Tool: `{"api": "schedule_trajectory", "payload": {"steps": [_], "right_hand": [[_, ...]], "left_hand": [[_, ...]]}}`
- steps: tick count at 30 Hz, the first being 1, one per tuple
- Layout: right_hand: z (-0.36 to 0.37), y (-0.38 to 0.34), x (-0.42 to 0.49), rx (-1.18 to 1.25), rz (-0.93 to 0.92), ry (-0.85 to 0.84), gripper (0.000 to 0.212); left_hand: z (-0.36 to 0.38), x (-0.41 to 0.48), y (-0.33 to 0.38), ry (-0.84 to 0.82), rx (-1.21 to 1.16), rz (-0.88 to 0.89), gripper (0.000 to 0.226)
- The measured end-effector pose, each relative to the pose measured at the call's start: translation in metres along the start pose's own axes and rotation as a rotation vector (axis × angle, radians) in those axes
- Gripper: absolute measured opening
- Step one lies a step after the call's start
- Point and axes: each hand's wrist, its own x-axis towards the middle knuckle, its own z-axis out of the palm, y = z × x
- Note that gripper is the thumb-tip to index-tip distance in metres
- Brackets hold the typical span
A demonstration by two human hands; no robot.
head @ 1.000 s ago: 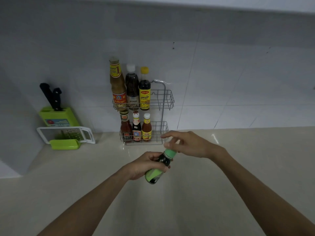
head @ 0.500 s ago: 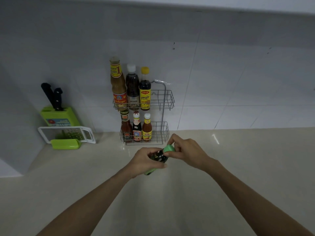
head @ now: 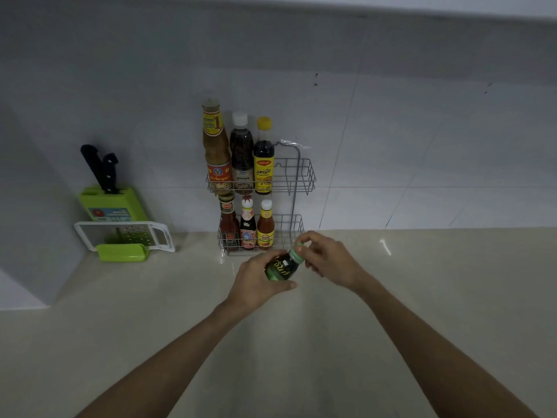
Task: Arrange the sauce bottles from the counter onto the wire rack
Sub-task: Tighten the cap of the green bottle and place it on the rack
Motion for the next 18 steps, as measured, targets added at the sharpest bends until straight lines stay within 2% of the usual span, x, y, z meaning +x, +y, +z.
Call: {"api": "schedule_trajectory", "payload": {"steps": [2, 5, 7, 9, 11, 14, 16, 18], "right_hand": [[-0.018, -0.012, 0.013, -0.068, -0.080, -0.051, 0.010], [-0.033, -0.028, 0.030, -0.107, -0.157, -0.105, 0.014], [-0.027, -0.030, 0.032, -0.064, -0.160, -0.092, 0.017], [-0.011, -0.021, 0.028, 0.003, -0.094, -0.050, 0.030], [0.007, -0.005, 0.023, 0.016, -0.038, -0.023, 0.041], [0.022, 0.017, 0.027, 0.134, 0.025, 0.015, 0.040], [0.024, 0.028, 0.037, 0.160, 0.054, 0.053, 0.041], [0.025, 0.037, 0.050, 0.112, 0.047, 0.151, 0.037]], "left_hand": [[-0.008, -0.002, -0.003, -0.126, -0.165, -0.111, 0.055], [-0.012, -0.005, -0.010, -0.286, -0.309, -0.185, 0.037], [-0.009, -0.004, -0.015, -0.251, -0.395, -0.199, 0.037], [-0.003, -0.002, -0.021, -0.155, -0.445, -0.213, 0.038], [0.004, 0.001, -0.027, -0.078, -0.436, -0.240, 0.039], [0.009, 0.014, -0.038, -0.060, -0.363, -0.250, 0.039], [0.008, 0.027, -0.047, -0.122, -0.293, -0.261, 0.054], [0.004, 0.042, -0.055, -0.153, -0.206, -0.315, 0.082]]}}
